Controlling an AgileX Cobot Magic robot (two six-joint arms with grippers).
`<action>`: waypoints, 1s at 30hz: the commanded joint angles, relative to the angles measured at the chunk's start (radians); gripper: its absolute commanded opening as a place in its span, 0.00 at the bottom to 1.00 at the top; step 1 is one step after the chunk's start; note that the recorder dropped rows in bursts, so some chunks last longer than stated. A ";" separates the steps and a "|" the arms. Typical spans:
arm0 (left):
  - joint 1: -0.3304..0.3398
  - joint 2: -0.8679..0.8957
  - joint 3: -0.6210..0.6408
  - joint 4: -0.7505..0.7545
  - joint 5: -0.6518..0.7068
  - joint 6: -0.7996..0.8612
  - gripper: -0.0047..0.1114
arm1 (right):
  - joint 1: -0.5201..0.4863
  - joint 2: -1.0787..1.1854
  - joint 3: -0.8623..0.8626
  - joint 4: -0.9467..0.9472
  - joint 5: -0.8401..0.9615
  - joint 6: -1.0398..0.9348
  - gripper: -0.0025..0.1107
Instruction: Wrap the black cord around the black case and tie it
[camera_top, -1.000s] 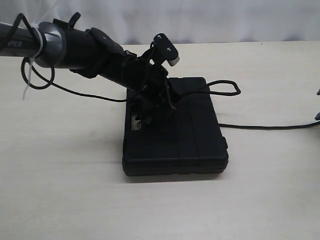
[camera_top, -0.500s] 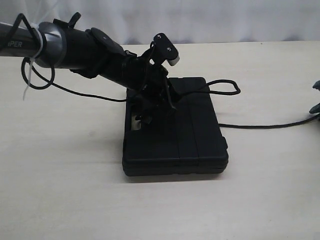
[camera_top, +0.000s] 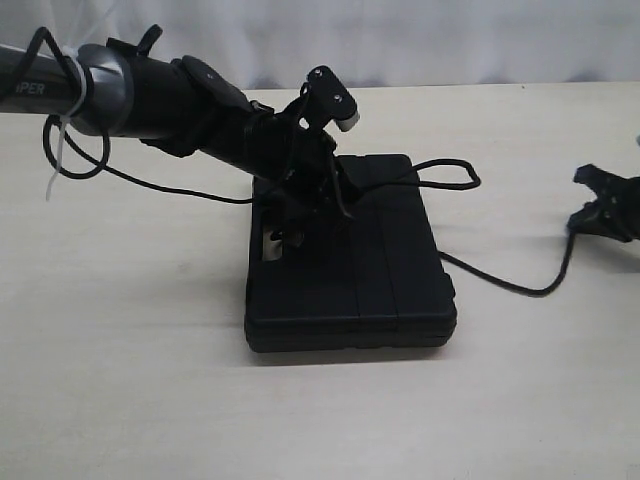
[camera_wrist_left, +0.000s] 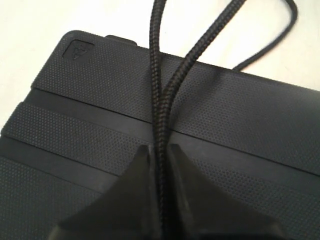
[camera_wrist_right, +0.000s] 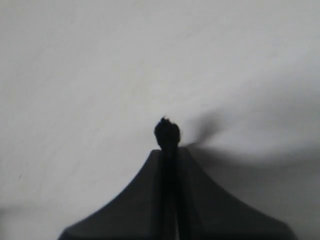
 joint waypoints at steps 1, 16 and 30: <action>0.003 -0.012 0.001 -0.010 -0.032 -0.001 0.06 | 0.107 -0.052 0.004 -0.035 0.026 -0.139 0.06; 0.003 -0.012 0.001 -0.023 -0.040 -0.001 0.06 | 0.382 -0.196 0.019 -0.235 0.082 -0.505 0.06; 0.003 -0.012 0.001 0.018 0.053 0.027 0.06 | 0.426 -0.276 0.056 -0.207 -0.034 -0.514 0.06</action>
